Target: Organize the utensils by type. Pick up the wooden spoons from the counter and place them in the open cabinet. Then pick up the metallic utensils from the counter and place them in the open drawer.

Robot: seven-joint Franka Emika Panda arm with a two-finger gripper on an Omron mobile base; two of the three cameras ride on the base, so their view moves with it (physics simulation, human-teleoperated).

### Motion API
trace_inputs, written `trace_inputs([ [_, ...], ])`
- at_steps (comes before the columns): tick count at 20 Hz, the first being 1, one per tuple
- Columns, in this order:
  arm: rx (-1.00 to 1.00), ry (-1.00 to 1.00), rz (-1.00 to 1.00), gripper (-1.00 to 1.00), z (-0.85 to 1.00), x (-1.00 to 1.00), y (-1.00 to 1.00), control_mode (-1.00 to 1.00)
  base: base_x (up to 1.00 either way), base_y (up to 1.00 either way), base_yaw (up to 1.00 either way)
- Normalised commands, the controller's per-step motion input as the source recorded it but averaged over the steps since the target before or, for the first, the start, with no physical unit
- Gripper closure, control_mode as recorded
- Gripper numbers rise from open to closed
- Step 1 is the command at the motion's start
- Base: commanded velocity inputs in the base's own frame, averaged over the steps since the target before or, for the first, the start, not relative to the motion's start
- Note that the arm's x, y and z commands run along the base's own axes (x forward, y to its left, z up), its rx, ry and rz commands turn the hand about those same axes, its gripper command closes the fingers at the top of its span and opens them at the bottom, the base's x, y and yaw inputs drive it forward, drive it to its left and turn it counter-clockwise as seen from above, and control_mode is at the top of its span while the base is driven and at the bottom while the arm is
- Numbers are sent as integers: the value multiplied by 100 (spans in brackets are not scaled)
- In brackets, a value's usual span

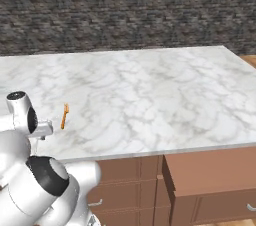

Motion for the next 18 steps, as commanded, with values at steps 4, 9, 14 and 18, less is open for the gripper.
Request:
trace_inputs([
  [4,-5,0,0,-100,-41,24,7,-100,0,0,0],
  [9,-2,1,0,-100,-34,26,3,-100,0,0,0],
  [14,0,4,0,-100,-30,32,2,-100,0,0,0],
  [18,0,5,0,-100,-36,30,2,-100,0,0,0],
])
